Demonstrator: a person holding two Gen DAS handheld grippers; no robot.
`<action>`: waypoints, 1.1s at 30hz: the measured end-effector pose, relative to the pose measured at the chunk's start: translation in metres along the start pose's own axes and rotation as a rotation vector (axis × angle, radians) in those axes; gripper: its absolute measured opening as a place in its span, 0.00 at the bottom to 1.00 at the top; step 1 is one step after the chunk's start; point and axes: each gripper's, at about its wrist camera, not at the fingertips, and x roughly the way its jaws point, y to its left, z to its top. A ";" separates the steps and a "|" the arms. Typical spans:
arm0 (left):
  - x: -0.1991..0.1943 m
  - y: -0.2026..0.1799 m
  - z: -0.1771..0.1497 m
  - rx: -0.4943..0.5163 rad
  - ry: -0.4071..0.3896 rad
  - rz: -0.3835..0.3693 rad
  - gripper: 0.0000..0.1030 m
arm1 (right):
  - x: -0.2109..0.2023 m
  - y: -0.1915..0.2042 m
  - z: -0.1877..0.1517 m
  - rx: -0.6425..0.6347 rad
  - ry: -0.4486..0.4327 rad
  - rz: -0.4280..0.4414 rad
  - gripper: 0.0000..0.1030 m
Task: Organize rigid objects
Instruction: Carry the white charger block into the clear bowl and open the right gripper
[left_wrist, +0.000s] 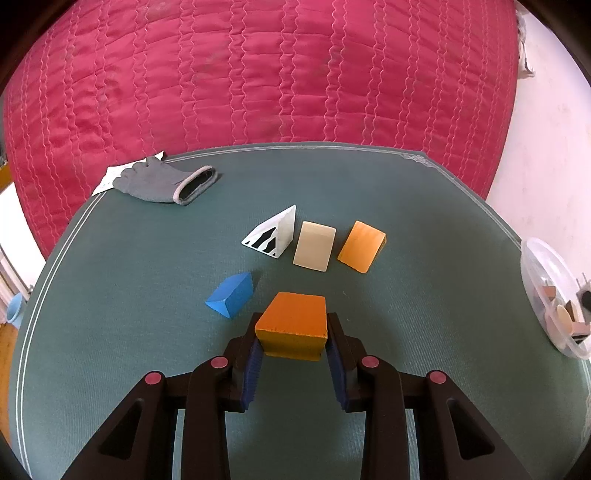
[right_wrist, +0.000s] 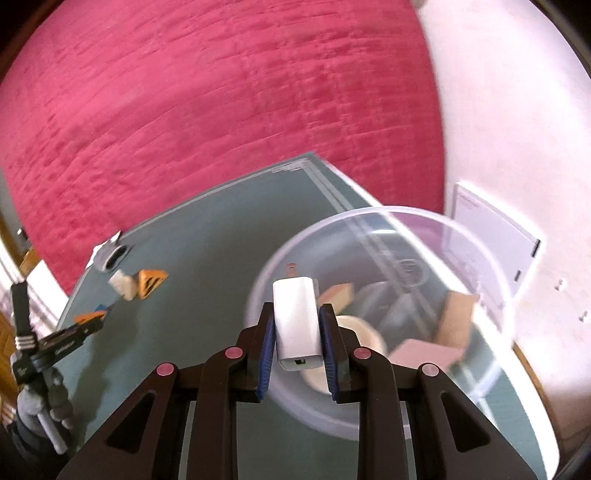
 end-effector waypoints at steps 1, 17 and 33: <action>0.000 0.000 0.000 0.000 0.001 0.001 0.33 | -0.001 -0.006 0.001 0.009 -0.004 -0.012 0.23; -0.003 -0.014 -0.003 0.018 0.020 -0.010 0.33 | 0.028 -0.056 0.010 0.100 0.044 -0.078 0.24; -0.009 -0.044 0.000 0.034 0.038 -0.059 0.33 | 0.014 -0.072 0.010 0.123 -0.012 -0.104 0.35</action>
